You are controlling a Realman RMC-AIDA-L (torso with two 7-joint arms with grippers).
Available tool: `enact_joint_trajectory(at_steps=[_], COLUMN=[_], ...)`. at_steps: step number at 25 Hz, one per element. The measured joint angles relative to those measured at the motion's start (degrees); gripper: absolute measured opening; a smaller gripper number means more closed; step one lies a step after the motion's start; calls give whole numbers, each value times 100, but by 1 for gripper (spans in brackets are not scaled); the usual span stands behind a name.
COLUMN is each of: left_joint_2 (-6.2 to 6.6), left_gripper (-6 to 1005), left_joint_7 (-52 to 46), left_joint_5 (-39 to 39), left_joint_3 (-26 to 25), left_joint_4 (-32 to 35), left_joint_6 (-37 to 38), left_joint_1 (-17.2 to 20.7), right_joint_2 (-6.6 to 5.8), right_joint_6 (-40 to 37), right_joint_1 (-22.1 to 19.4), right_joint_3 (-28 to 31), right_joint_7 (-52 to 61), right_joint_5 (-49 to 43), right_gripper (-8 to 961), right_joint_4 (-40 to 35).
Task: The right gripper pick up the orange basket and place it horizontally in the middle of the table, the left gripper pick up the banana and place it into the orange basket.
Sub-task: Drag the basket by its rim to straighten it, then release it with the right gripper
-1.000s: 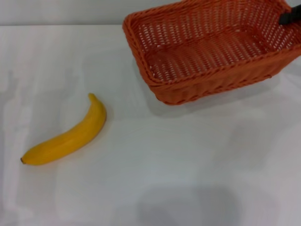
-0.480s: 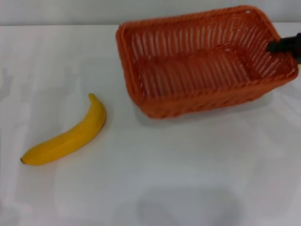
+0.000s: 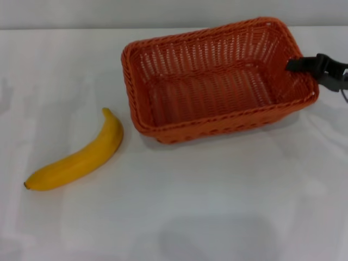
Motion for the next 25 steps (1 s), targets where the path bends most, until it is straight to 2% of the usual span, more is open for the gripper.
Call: enact_joint_trajectory(at_steps=[4,9,15,25], left_joint_2=[13,24,22,-14], left_gripper=[889,890,889,890], left_joint_7=[-1,-3,-3,-3], left_joint_5=[2,3,1,-7], left_joint_3=[-11,-11,4,-6], left_joint_4=[-1,-2,-2,6], left_joint_6=[2,92,216,357], left_joint_1=[6,52,62,75], right_joint_2=[4,-7,-16,-65], right_joint_6=[-201,-155,348,517], right_joint_1=[-103,-143,-198,-5], right_joint_3=[-308,-359,-388,-508], right_joint_7=[-316,-663,-1812,-1886], right_joint_5=[509,876,2384,2264], right_gripper=[185,186,188,190], right_joint_4=[195,502,1349,1502])
